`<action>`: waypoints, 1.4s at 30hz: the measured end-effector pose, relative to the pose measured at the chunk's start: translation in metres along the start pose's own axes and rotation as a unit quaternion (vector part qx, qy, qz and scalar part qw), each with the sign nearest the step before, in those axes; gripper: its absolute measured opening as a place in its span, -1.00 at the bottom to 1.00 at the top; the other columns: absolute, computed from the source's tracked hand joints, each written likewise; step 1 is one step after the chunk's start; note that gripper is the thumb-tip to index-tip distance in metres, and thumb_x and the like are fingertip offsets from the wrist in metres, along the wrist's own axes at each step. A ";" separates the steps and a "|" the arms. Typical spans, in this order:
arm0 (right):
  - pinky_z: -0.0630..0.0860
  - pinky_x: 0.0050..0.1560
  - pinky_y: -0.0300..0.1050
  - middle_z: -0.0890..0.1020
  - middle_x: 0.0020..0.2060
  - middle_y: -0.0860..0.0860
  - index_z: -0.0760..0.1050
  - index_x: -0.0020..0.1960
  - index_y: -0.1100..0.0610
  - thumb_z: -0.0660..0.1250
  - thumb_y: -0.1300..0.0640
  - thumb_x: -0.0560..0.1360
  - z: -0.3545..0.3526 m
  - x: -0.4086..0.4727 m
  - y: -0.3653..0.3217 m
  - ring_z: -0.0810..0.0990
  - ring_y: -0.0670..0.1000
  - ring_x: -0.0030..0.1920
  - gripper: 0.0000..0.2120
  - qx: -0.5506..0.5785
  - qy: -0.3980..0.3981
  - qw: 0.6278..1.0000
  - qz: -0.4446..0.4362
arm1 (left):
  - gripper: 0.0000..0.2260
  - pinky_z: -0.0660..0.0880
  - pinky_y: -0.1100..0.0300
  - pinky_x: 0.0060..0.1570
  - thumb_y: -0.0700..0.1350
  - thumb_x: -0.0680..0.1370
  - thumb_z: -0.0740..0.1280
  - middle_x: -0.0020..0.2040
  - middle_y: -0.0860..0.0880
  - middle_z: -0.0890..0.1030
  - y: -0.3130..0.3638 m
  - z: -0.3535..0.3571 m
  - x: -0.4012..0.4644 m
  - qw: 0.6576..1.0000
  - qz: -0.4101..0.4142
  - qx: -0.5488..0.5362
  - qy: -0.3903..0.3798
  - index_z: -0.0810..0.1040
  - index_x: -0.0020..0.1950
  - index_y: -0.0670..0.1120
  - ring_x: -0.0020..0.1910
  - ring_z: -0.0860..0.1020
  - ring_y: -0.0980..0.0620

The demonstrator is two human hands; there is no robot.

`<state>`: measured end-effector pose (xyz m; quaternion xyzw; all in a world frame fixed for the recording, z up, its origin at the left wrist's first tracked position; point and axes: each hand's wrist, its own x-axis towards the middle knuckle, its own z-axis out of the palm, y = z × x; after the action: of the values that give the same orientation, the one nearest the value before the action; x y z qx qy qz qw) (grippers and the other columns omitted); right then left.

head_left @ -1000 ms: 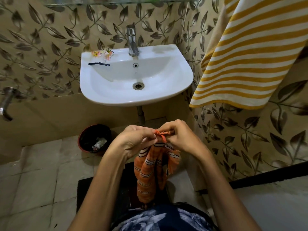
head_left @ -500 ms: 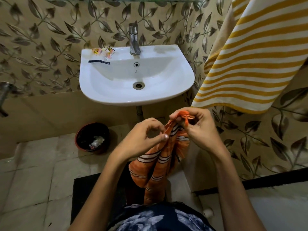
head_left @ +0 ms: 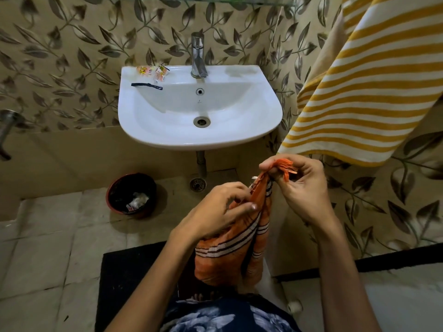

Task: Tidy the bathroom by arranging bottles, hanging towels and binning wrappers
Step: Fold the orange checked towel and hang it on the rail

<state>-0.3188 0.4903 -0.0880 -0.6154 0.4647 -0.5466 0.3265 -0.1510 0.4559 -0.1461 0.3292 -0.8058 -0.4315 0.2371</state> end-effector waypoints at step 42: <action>0.48 -0.31 -0.07 0.61 -0.41 -0.04 0.60 -0.24 -0.02 0.32 0.03 0.47 0.012 -0.011 -0.021 0.56 -0.08 -0.32 -0.86 -0.382 -0.181 0.891 0.167 | -0.98 0.58 0.05 -0.23 -0.13 0.32 0.46 -0.29 0.07 0.64 0.012 -0.021 -0.022 0.976 0.011 -0.028 0.216 0.65 -0.28 -0.03 -0.28 0.62 0.13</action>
<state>-0.3019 0.5063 -0.0753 -0.6940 0.6664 -0.1441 0.2313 -0.1268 0.4657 -0.1270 0.3988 -0.7269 -0.3694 0.4196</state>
